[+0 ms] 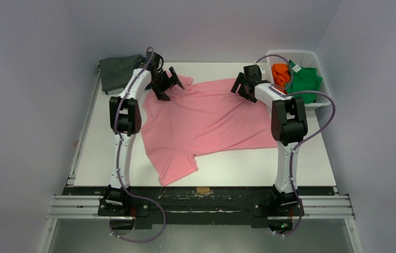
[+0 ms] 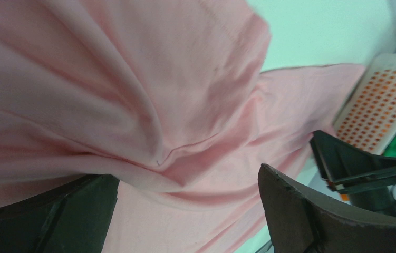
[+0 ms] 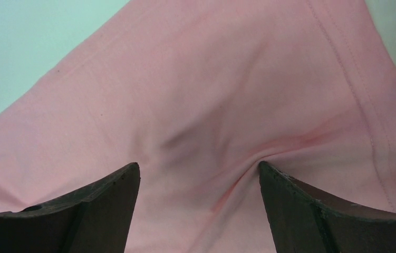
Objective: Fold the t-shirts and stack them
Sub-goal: Grab the side of the flattened tshirt closest away from the robot with both arms
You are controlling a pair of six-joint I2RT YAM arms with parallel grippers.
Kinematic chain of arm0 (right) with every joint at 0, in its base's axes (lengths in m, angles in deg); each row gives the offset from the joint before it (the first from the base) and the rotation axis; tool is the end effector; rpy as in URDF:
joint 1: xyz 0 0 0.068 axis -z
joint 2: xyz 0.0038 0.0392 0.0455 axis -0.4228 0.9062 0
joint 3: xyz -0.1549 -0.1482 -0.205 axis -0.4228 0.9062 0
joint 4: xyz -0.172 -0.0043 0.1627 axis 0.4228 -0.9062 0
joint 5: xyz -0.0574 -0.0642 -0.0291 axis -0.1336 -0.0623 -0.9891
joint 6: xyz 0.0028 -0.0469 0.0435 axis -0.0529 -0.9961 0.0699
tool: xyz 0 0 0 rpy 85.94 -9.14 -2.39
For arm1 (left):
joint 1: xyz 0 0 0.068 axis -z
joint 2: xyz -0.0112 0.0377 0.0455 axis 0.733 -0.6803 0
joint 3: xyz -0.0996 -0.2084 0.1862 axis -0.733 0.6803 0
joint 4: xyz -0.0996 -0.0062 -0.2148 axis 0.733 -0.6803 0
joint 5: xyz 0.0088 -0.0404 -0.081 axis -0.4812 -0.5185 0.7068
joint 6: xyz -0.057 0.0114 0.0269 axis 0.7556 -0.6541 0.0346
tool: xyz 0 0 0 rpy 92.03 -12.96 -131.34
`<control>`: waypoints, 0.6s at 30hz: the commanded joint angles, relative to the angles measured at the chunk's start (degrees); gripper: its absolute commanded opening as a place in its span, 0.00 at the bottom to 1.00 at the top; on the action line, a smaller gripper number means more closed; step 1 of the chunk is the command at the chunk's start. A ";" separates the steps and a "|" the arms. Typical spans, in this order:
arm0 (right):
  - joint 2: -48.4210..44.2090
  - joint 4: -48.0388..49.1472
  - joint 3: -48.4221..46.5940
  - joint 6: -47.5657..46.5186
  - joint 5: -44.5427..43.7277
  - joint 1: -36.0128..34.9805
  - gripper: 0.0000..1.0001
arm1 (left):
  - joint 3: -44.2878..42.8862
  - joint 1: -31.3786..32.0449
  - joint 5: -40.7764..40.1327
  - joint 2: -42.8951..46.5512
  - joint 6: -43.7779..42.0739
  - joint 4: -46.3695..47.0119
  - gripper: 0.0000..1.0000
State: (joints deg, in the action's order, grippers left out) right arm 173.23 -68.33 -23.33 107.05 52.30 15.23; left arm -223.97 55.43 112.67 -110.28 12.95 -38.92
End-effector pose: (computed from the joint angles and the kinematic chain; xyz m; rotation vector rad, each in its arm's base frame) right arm 0.4939 0.0769 0.1898 0.5681 2.3096 0.1681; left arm 0.5470 -0.1014 0.1728 -0.7065 2.6535 -0.8806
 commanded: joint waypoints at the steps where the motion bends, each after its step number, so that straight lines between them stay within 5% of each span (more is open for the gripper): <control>1: 4.57 -1.30 -5.32 0.56 2.23 1.17 0.82 | -6.84 -1.64 3.65 -6.53 7.15 15.19 1.00; 9: -1.44 -1.11 -6.61 -4.25 2.92 1.37 0.85 | -2.67 -2.50 2.24 6.66 0.27 20.75 1.00; 18: -23.08 3.94 19.04 -5.66 1.22 1.39 0.85 | 38.36 -0.51 -5.88 44.01 -13.81 20.66 1.00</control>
State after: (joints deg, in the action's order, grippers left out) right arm 160.73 -68.31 -13.56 102.11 54.77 16.45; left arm -197.78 53.62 110.62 -82.45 6.02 -20.86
